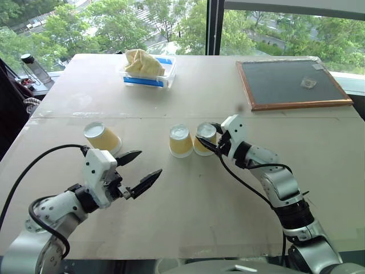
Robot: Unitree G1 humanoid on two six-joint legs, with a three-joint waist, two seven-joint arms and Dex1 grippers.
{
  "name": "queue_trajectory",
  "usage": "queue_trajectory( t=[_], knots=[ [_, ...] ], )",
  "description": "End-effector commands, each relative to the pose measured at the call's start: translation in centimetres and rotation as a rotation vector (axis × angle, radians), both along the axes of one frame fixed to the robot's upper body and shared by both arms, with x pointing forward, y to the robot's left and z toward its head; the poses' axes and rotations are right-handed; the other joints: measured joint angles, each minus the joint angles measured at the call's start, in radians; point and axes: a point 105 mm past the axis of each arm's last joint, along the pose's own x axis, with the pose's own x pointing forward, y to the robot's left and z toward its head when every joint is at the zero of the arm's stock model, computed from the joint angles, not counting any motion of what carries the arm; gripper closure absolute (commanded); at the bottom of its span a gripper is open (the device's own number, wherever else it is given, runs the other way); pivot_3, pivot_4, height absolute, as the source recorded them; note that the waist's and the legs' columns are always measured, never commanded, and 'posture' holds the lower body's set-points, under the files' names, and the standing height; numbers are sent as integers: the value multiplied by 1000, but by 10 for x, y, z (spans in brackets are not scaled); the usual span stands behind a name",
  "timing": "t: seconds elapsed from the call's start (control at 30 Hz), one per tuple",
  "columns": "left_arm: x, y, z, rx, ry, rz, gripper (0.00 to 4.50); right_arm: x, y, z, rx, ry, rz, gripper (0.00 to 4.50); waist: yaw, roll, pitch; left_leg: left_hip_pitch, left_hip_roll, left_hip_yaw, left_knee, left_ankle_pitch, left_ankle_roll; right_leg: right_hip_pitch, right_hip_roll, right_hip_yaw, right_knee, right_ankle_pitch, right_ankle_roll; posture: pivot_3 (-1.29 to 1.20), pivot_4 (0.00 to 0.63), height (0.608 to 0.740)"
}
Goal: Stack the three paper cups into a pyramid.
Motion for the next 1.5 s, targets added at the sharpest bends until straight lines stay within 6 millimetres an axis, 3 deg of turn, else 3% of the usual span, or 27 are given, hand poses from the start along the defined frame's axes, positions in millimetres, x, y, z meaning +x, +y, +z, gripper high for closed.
queue_trajectory(
  t=[0.03, 0.3, 0.43, 0.47, 0.5, 0.67, 0.83, 0.93, 1.0, 1.07, 1.2, 1.5],
  knots=[
    [1, 1, 11, 20, -56, 0, 0, -7, 3, 2, -22, -26, 39, 2284, -1, 0, 0, 0, 0, 0, 0, 0, 0, 0, 0, 0, 0, 0, 0, 0, 150, 740],
    [5, 1, 12, 24, -59, -15, 0, -8, 2, 0, -21, -17, 26, 2284, -1, 0, 0, 0, 0, 0, 0, 0, 0, 0, 0, 0, 0, 0, 0, 0, 150, 740],
    [6, 1, 14, 17, -67, -17, 0, -8, 3, 5, 4, -20, 19, 557, 0, 0, 0, 0, -1, 0, 0, 0, 0, 0, 0, 0, 0, 0, 0, 0, 150, 740],
    [6, 1, 14, 12, -69, -16, 0, -8, 2, 6, 8, -24, 18, 557, -1, 0, 0, 0, -1, 0, 0, 0, 0, 0, 0, 0, 0, 0, 0, 0, 150, 740],
    [5, 0, 14, 9, -71, -16, 0, -8, 1, 7, 13, -19, 21, 58, -1, 0, 0, 0, -1, 0, 0, 0, 0, 0, 0, 0, 0, 0, 0, 0, 150, 740],
    [-1, -4, 18, -56, -102, -20, 0, -18, -14, 3, 20, -5, 52, 58, 1, 0, 0, 0, 0, 0, 0, 0, 0, 0, 0, 0, 0, 0, 0, 0, 150, 740],
    [-3, 9, 28, -179, -243, 174, 0, -34, -49, -4, -21, -11, 69, 58, 3, -1, 0, -2, 0, 0, 0, 0, 0, 0, -3, -1, -3, 0, 0, 0, 150, 740],
    [-3, 34, 12, -145, -288, 399, 0, -53, -74, -7, -48, 20, 126, 58, 2, -1, 0, -2, 0, 0, 0, 0, 0, 0, -2, -1, -4, 0, 0, 0, 150, 740],
    [1, 59, 4, -128, -322, 604, 0, -73, -88, 2, -9, 30, 229, 58, 4, 0, 0, -2, 0, 0, 0, 0, 0, 1, -1, -1, -4, 0, 0, 0, 150, 740],
    [6, 71, 0, -120, -339, 711, 0, -81, -96, 15, 24, 0, 265, 58, 7, -1, 0, -2, -1, 0, 0, 0, 0, 1, -1, -1, -5, 0, 0, 0, 150, 740],
    [24, 72, -4, -115, -361, 750, 0, -93, -104, 43, 124, -99, 321, 58, 6, -2, 0, 2, -1, 0, 1, 0, 0, 6, 2, -4, -5, 0, 0, 0, 150, 740],
    [38, 93, -7, -78, -385, 824, 0, -99, -101, 60, 180, -176, 339, 58, 4, -3, -1, 5, 0, -1, 0, 0, 0, 8, 1, -2, -5, 2, 3, 0, 150, 740]
  ],
)
